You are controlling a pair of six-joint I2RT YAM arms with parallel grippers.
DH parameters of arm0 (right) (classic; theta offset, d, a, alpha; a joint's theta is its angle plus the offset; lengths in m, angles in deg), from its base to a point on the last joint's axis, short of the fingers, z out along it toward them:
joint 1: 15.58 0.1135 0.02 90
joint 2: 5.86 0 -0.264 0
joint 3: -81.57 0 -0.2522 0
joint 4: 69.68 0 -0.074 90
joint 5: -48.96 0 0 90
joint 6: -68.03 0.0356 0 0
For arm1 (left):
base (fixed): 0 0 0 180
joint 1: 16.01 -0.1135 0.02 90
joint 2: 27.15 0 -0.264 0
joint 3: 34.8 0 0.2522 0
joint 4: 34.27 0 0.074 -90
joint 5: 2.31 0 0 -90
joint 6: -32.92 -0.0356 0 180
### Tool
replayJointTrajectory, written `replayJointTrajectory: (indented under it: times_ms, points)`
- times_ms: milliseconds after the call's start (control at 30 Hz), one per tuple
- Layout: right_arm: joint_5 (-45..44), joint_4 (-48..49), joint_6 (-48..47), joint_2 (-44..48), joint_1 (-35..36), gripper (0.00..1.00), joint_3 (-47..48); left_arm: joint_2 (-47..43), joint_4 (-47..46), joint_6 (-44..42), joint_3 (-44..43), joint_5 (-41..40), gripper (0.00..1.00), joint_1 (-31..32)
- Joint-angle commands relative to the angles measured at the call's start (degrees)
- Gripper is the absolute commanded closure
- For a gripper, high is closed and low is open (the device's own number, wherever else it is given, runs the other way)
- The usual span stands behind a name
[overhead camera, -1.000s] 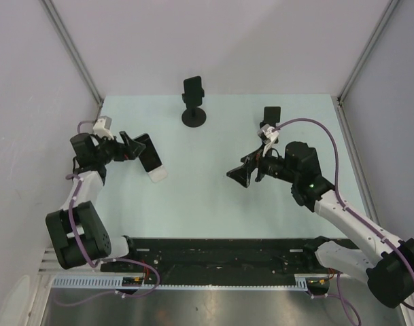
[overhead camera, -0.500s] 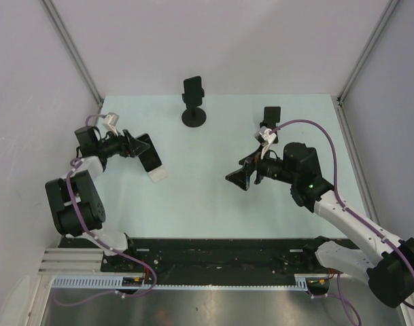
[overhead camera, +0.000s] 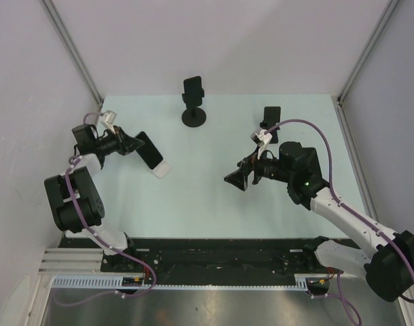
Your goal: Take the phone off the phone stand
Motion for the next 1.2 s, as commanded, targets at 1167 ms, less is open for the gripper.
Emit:
replayJointTrajectory:
  times_ms: [1167]
  points:
    - [-27.7,-14.3,-14.0,-16.5,18.7,0.00,25.8,-30.4,-1.3,34.5,8.3,-27.9,1.00,28.4]
